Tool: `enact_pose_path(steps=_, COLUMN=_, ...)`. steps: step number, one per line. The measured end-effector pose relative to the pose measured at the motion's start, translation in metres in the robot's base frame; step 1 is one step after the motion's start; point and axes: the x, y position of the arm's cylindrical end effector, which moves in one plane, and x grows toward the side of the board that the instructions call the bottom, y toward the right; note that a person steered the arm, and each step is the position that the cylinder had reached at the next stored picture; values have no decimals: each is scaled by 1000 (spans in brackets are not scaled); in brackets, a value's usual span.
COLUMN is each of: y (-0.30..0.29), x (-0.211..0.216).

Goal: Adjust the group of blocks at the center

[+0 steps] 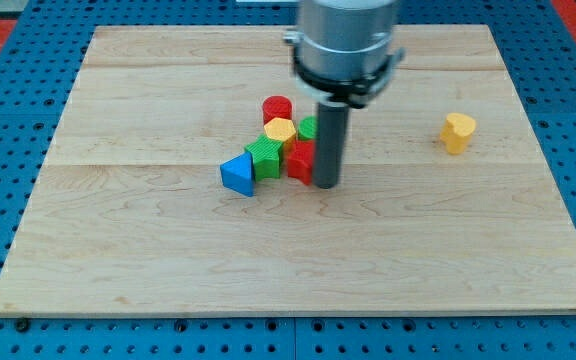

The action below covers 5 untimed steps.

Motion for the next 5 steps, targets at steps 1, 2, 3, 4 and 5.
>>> enact_pose_path(steps=1, y=-27, x=28)
enact_pose_path(steps=2, y=-89, x=64)
enact_pose_path(steps=3, y=-122, x=44)
enact_pose_path(steps=4, y=-121, x=14)
enact_pose_path(steps=5, y=-100, x=7)
